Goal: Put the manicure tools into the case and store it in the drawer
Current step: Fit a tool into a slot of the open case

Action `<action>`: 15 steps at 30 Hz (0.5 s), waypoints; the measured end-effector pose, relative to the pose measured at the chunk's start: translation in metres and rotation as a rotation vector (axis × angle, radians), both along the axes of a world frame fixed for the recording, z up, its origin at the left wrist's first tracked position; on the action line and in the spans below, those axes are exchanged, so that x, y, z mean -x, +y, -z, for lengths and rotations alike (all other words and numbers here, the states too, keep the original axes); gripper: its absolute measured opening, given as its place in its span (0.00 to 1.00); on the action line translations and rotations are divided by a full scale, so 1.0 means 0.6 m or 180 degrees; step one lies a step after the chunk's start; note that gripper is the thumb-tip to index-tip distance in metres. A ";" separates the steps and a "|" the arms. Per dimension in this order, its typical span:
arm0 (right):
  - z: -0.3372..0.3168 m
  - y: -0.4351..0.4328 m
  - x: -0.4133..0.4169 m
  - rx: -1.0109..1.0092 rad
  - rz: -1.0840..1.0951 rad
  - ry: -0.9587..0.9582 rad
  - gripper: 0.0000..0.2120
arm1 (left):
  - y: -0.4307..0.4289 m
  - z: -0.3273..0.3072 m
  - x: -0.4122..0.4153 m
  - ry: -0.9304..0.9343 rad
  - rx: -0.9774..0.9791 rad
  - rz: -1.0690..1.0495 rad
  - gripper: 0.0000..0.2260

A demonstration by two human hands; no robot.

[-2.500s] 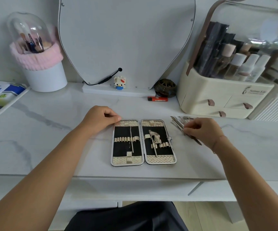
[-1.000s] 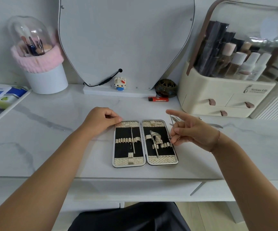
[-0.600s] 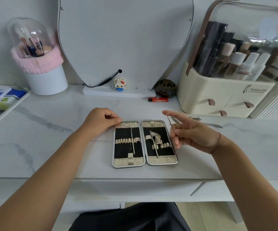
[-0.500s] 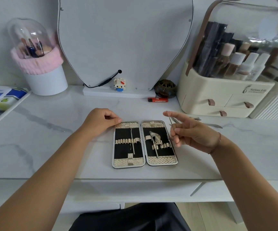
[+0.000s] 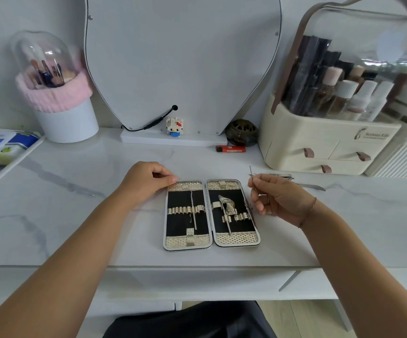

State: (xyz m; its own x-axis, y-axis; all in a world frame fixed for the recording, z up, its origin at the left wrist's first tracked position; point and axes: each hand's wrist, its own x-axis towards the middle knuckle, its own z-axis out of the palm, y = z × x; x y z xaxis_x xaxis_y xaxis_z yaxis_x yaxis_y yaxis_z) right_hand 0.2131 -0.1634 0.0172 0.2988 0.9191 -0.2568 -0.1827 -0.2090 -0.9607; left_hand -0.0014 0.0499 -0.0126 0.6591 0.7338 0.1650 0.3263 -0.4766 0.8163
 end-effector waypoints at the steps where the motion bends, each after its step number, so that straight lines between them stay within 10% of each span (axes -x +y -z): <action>1: 0.000 0.000 0.001 -0.0033 0.0017 0.0011 0.10 | 0.000 0.000 0.000 0.0007 -0.0009 -0.0004 0.02; 15: 0.005 0.000 0.000 -0.0382 0.0223 -0.0267 0.17 | -0.004 -0.004 0.000 0.0022 0.0005 0.0000 0.03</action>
